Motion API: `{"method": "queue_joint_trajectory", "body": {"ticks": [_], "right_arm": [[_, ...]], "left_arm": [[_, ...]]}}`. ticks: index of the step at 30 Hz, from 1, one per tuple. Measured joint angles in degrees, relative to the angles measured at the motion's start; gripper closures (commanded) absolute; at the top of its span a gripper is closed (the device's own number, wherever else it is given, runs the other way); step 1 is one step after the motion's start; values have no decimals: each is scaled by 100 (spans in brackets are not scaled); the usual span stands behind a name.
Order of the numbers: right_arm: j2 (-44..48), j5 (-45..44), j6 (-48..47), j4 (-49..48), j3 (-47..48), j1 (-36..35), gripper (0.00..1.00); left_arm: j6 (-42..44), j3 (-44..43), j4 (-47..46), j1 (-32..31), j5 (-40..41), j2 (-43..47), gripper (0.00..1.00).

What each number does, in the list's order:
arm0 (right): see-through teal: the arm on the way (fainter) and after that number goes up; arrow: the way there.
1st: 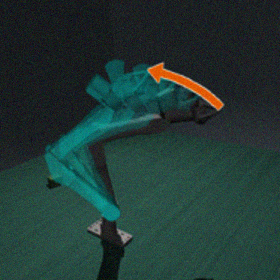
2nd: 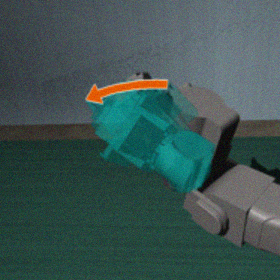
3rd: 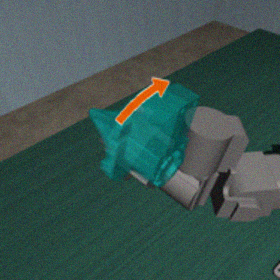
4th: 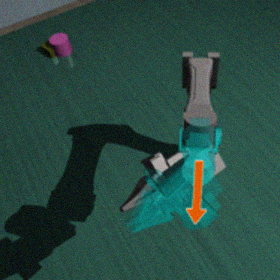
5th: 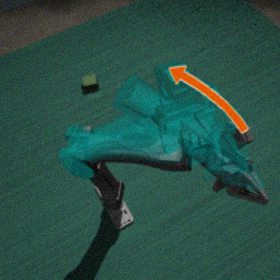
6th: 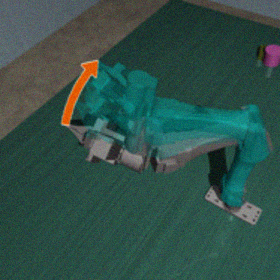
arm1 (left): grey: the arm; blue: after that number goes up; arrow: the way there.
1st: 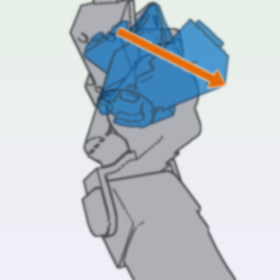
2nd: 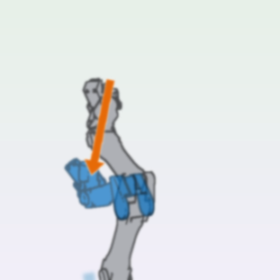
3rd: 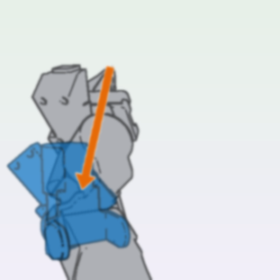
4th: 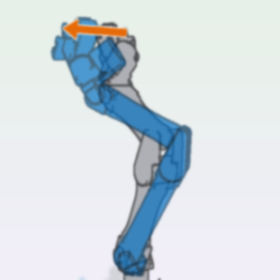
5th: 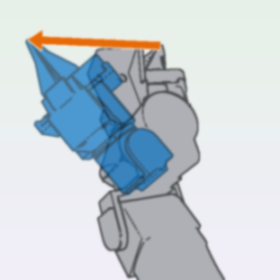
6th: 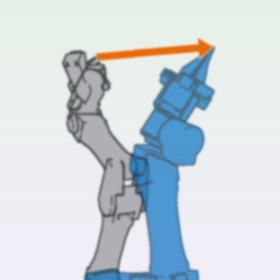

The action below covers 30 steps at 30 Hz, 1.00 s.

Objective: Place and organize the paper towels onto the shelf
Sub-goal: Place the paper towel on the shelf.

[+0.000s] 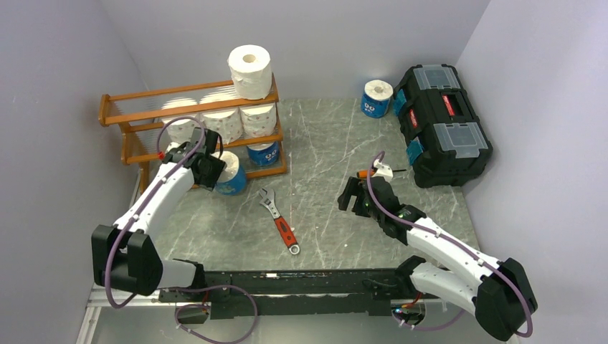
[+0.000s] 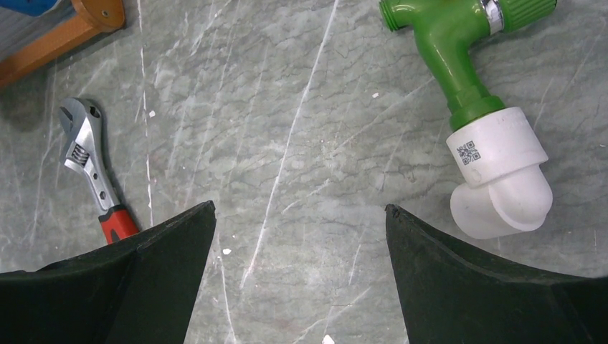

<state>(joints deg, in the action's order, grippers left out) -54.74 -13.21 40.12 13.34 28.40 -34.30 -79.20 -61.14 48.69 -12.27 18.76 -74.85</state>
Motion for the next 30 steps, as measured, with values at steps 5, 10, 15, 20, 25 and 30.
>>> {"method": "queue_joint_trajectory", "body": {"ticks": [5, 10, 15, 20, 25, 30], "right_arm": [[-33, 4, -9, -7, 0, 0, 10], [-33, 2, -28, -4, 0, 0, 10], [-33, 2, -28, -4, 0, 0, 10], [-48, 2, -37, -4, 0, 0, 10], [-98, 2, -66, -2, 0, 0, 10], [-133, 2, -68, -4, 2, 0, 10]], "left_arm": [[-57, 0, -199, 26, -2, -234, 100], [-133, -4, -417, 59, 2, -339, 100], [-166, -116, -501, 79, 0, -621, 100], [-232, -122, -614, 83, 0, -704, 93], [-302, -101, -793, 83, 0, -704, 74], [-302, -85, -929, 83, 0, -702, 62]]}}
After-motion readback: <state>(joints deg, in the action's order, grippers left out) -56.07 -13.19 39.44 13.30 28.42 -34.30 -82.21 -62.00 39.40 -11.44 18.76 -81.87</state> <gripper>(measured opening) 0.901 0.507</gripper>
